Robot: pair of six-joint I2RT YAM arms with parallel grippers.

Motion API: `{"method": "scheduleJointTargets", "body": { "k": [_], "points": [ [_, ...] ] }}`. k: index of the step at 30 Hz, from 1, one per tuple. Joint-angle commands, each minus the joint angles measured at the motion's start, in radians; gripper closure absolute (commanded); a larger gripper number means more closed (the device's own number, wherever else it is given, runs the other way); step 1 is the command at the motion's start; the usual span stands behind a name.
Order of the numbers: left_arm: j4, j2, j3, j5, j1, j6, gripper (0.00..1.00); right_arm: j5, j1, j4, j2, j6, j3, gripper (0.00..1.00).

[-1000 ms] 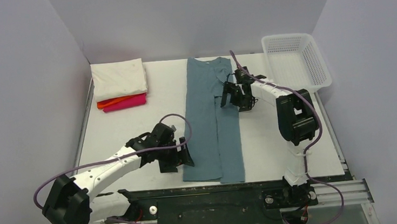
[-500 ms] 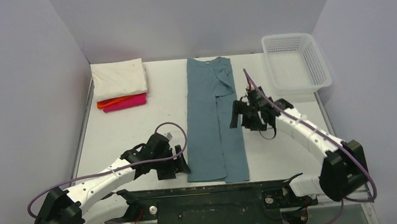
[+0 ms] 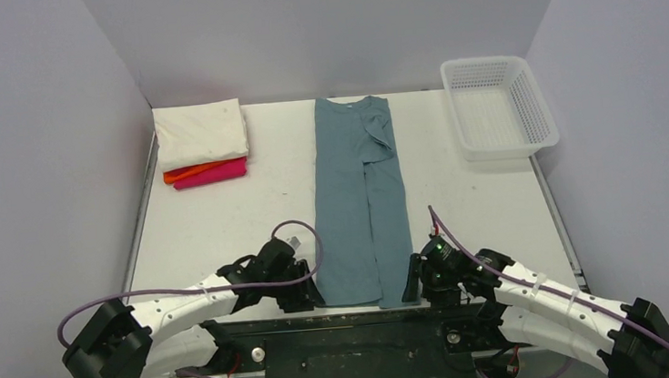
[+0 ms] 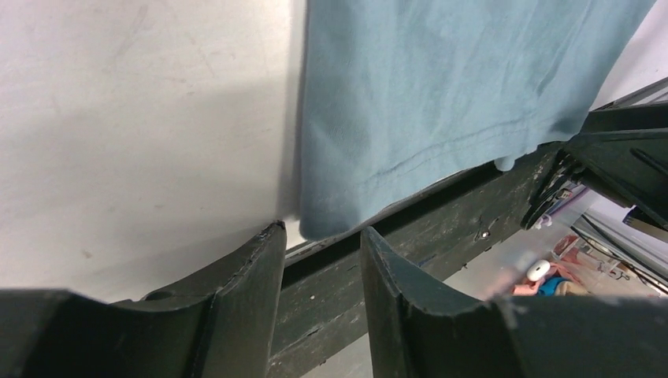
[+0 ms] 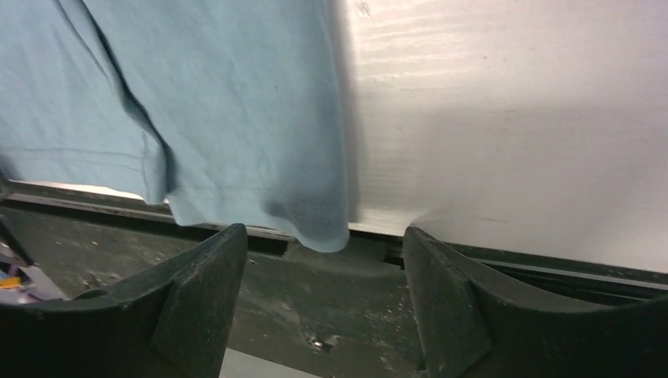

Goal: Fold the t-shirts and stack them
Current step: Grab the bottom of the folded rectangular tshirt with both arms, then fold the folded rectangular tshirt in 1/3 of the way

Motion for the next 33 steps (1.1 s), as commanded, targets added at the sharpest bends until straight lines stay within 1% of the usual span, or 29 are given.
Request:
{"method": "scheduleJointTargets", "body": {
  "k": [1, 2, 3, 5, 6, 7, 8, 9, 10, 11, 15, 18, 20, 23, 25, 28, 30, 31, 32, 33],
  "points": [
    [0.087, 0.051, 0.007, -0.075, -0.011, -0.022, 0.52, 0.039, 0.013, 0.090, 0.018, 0.096, -0.061, 0.35],
    [0.089, 0.071, 0.009, -0.088, -0.012, -0.023, 0.55, 0.043, 0.014, 0.102, 0.023, 0.101, -0.066, 0.40],
    [0.094, 0.082, 0.013, -0.094, -0.015, -0.024, 0.55, 0.053, 0.014, 0.124, 0.036, 0.101, -0.073, 0.43],
    [0.111, 0.113, 0.018, -0.105, -0.019, -0.029, 0.58, 0.067, 0.013, 0.156, 0.052, 0.103, -0.078, 0.53],
    [0.117, 0.136, 0.025, -0.101, -0.020, -0.030, 0.67, 0.072, 0.014, 0.164, 0.057, 0.103, -0.079, 0.62],
    [0.121, 0.148, 0.029, -0.099, -0.021, -0.029, 0.81, 0.071, 0.014, 0.170, 0.067, 0.103, -0.075, 0.69],
    [0.116, 0.168, 0.041, -0.096, -0.024, -0.027, 0.95, 0.062, 0.014, 0.171, 0.071, 0.102, -0.073, 0.83],
    [0.102, 0.176, 0.045, -0.099, -0.027, -0.027, 0.99, 0.057, 0.014, 0.164, 0.072, 0.100, -0.068, 0.88],
    [0.096, 0.181, 0.049, -0.103, -0.036, -0.026, 1.00, 0.050, 0.014, 0.156, 0.070, 0.097, -0.066, 0.97],
    [0.086, 0.179, 0.048, -0.105, -0.045, -0.027, 1.00, 0.045, 0.014, 0.130, 0.061, 0.095, -0.061, 1.00],
    [0.072, 0.102, 0.009, -0.111, -0.107, -0.058, 1.00, 0.014, 0.017, 0.036, -0.008, 0.087, -0.058, 1.00],
    [0.056, 0.015, -0.024, -0.112, -0.185, -0.092, 1.00, -0.065, 0.025, 0.046, -0.071, 0.101, -0.095, 1.00],
    [0.030, -0.028, -0.028, -0.111, -0.211, -0.109, 1.00, -0.092, 0.037, 0.053, -0.110, 0.132, -0.114, 1.00],
    [0.026, -0.093, -0.017, -0.124, -0.217, -0.116, 1.00, -0.107, 0.041, 0.056, -0.146, 0.158, -0.119, 1.00],
    [0.043, -0.110, 0.008, -0.141, -0.214, -0.098, 1.00, -0.076, 0.039, 0.055, -0.156, 0.142, -0.088, 1.00],
    [0.041, -0.094, 0.068, -0.155, -0.186, -0.053, 1.00, -0.009, 0.029, 0.051, -0.129, 0.098, 0.015, 1.00],
    [0.025, -0.073, 0.116, -0.144, -0.130, -0.009, 1.00, 0.040, 0.007, 0.050, -0.090, 0.053, 0.088, 1.00],
    [0.025, -0.056, 0.145, -0.129, -0.074, 0.021, 1.00, 0.070, -0.004, 0.051, -0.075, 0.018, 0.113, 1.00],
    [0.040, -0.048, 0.157, -0.117, -0.043, 0.034, 1.00, 0.082, -0.038, 0.052, -0.041, -0.002, 0.162, 1.00],
    [0.055, -0.028, 0.187, -0.090, 0.023, 0.060, 1.00, 0.102, -0.057, 0.054, 0.001, -0.042, 0.209, 1.00]
  ]
}}
